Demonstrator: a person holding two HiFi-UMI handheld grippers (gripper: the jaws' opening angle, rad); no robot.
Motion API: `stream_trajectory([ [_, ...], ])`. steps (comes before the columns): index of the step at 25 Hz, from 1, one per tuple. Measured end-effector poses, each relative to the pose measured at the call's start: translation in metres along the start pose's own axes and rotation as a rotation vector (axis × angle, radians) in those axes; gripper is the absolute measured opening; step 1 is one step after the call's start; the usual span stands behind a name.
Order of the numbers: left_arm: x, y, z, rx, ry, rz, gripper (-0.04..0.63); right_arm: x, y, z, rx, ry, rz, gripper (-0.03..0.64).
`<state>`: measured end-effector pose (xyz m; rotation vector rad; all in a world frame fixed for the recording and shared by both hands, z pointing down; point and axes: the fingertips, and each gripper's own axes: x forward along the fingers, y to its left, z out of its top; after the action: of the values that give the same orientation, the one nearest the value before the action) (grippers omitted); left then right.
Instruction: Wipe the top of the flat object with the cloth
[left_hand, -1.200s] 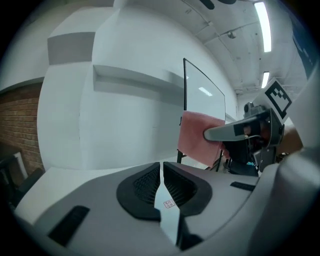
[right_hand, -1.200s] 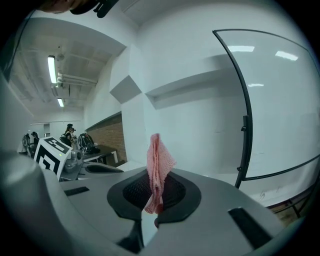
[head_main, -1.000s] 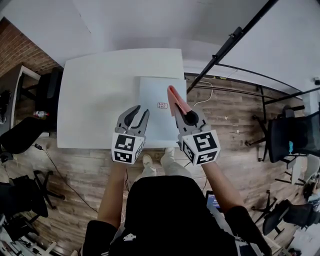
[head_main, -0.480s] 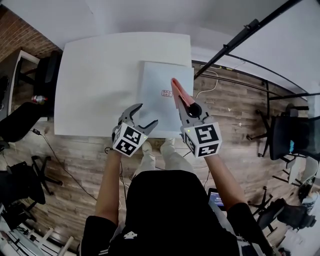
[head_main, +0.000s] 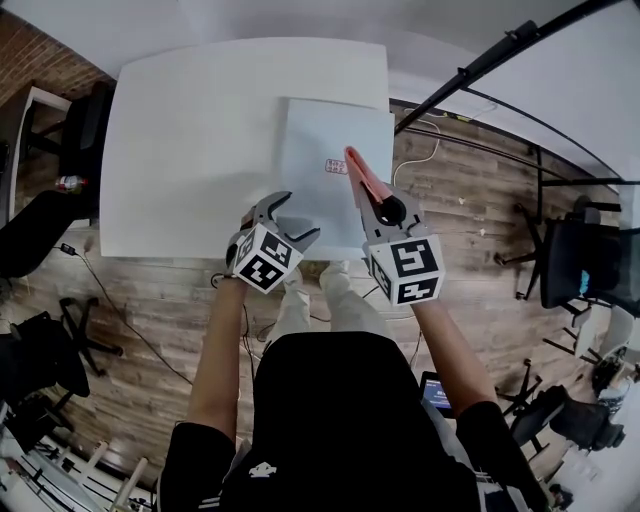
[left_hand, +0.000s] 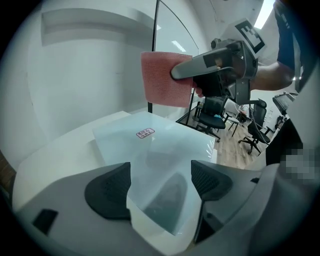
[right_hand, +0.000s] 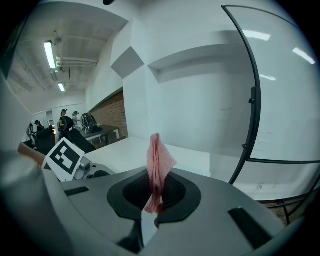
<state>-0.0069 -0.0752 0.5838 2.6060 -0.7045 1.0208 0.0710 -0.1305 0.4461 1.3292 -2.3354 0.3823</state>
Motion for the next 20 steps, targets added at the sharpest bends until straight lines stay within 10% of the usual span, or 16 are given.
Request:
stream_trajectory([
  [20,0.013,-0.001,-0.014,0.015,0.029,-0.004,0.37,0.013,-0.014,-0.026,0.005,0.057,-0.021,0.044],
])
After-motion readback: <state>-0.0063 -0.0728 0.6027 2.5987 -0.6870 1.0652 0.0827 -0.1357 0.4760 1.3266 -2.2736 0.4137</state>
